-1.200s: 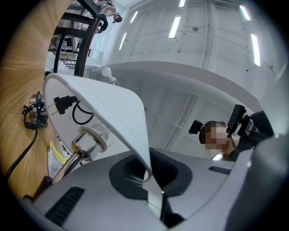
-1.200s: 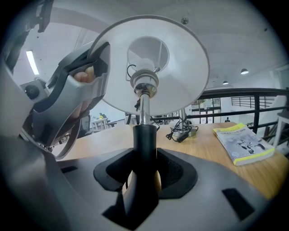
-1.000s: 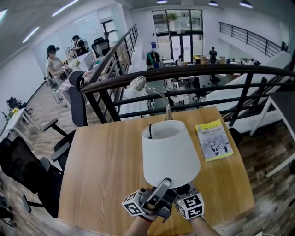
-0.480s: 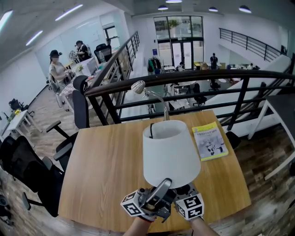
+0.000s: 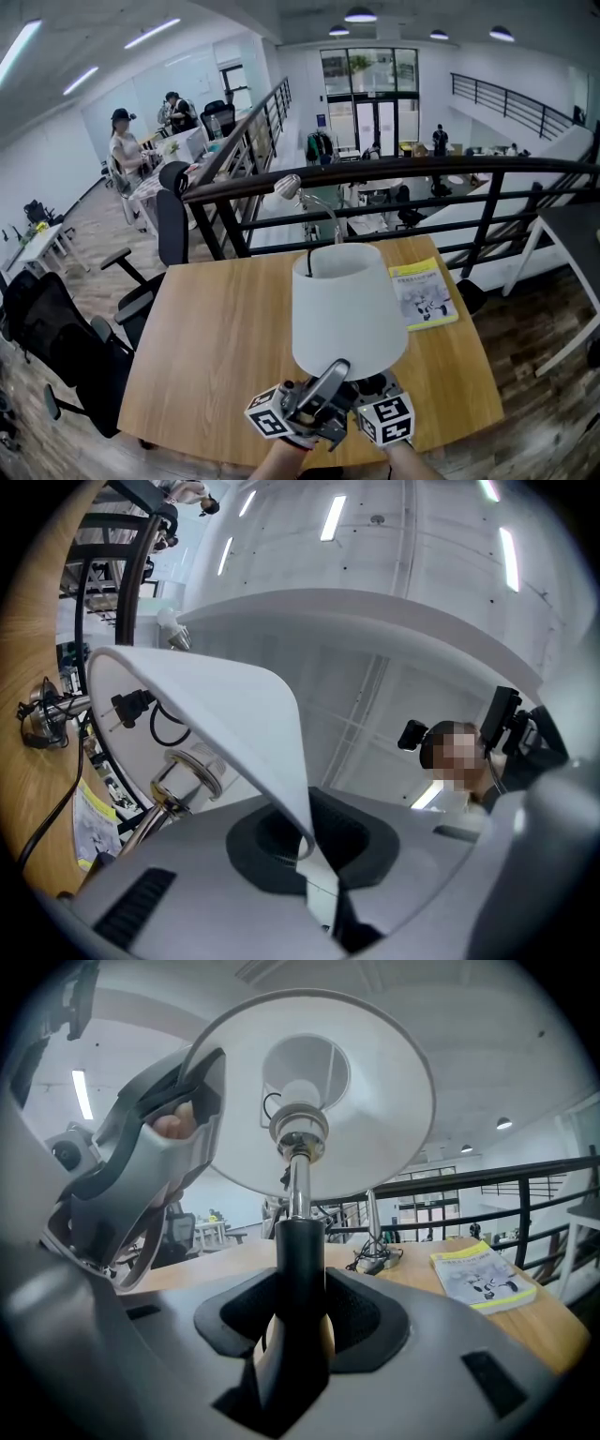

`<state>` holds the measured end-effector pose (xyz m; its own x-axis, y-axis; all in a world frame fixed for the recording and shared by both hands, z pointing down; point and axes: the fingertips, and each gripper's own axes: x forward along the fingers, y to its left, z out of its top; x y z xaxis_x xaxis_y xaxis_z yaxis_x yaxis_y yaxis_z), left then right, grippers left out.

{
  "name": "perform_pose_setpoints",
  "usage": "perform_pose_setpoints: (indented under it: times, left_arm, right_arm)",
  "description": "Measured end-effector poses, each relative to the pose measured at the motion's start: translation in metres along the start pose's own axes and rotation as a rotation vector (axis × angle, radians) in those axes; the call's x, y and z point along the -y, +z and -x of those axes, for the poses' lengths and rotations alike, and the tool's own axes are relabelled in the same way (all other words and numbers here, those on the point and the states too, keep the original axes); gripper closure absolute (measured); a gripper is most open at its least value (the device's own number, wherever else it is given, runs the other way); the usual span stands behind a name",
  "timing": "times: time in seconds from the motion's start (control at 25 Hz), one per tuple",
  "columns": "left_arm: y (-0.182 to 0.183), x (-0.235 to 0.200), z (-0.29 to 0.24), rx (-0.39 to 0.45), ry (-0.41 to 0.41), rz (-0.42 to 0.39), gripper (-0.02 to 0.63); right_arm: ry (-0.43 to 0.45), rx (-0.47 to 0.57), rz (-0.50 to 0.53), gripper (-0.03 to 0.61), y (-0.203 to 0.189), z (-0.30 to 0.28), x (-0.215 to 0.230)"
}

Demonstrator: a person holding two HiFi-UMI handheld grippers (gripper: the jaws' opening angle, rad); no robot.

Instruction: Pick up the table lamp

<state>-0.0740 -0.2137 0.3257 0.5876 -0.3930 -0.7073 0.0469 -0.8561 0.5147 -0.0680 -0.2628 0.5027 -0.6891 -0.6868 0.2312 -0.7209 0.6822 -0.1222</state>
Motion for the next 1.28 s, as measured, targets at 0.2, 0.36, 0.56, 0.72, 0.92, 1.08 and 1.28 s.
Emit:
perform_pose_setpoints:
  times: [0.2,0.36,0.56,0.72,0.92,1.08,1.28]
  left_arm:
    - [-0.001,0.012,-0.005,0.0,-0.015,-0.012,0.603]
    - [-0.005,0.026,-0.01,-0.009,-0.025,-0.023,0.603]
    - [-0.004,0.042,-0.013,-0.007,-0.038,-0.036,0.603]
    - [-0.007,0.053,-0.014,-0.016,-0.043,-0.051,0.603]
    - [-0.008,0.065,-0.016,-0.008,-0.051,-0.075,0.603]
    - [-0.009,0.076,-0.016,-0.009,-0.057,-0.096,0.603]
    - [-0.01,0.088,-0.017,-0.009,-0.061,-0.119,0.603]
  right_arm:
    - [0.0,0.015,0.015,0.419,0.008,0.008,-0.002]
    - [-0.003,0.028,0.008,0.419,0.014,0.019,-0.006]
    - [0.001,0.045,0.017,0.419,0.023,0.028,-0.015]
    - [0.006,0.061,0.007,0.419,0.027,0.033,-0.02]
    - [0.024,0.077,0.016,0.419,0.032,0.041,-0.028]
    - [0.031,0.09,0.025,0.419,0.037,0.046,-0.034]
    - [0.042,0.1,0.032,0.419,0.041,0.053,-0.04]
